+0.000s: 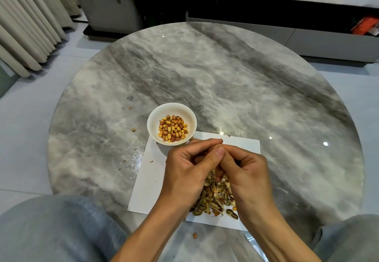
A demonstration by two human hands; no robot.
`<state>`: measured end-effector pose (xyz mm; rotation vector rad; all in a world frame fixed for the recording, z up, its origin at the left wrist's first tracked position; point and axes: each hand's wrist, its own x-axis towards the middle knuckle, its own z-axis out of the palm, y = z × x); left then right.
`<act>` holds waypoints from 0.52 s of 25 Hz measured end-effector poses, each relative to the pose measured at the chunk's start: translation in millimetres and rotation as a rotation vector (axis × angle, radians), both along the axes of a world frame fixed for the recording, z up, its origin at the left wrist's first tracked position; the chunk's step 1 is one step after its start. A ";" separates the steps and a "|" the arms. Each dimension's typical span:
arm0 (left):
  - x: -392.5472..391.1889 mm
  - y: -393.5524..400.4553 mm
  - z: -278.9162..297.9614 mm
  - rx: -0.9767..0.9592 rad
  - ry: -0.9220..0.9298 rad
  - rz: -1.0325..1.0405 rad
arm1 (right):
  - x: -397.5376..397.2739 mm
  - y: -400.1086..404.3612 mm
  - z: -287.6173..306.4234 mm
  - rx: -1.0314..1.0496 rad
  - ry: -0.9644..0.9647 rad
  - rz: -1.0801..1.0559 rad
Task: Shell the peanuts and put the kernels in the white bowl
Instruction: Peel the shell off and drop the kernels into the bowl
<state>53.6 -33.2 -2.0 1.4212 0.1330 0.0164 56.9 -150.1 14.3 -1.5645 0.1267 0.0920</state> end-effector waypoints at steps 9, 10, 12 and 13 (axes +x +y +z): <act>6.2 20.3 5.2 0.437 -0.307 -0.091 | 9.5 -21.2 12.8 0.110 0.203 0.103; 6.6 20.6 5.5 0.470 -0.342 -0.078 | 9.8 -21.7 14.0 0.085 0.189 0.130; 6.8 20.8 6.6 0.504 -0.389 -0.053 | 11.4 -24.1 16.7 0.085 0.173 0.179; 6.9 21.5 7.3 0.505 -0.399 -0.041 | 12.3 -25.4 17.6 0.108 0.173 0.200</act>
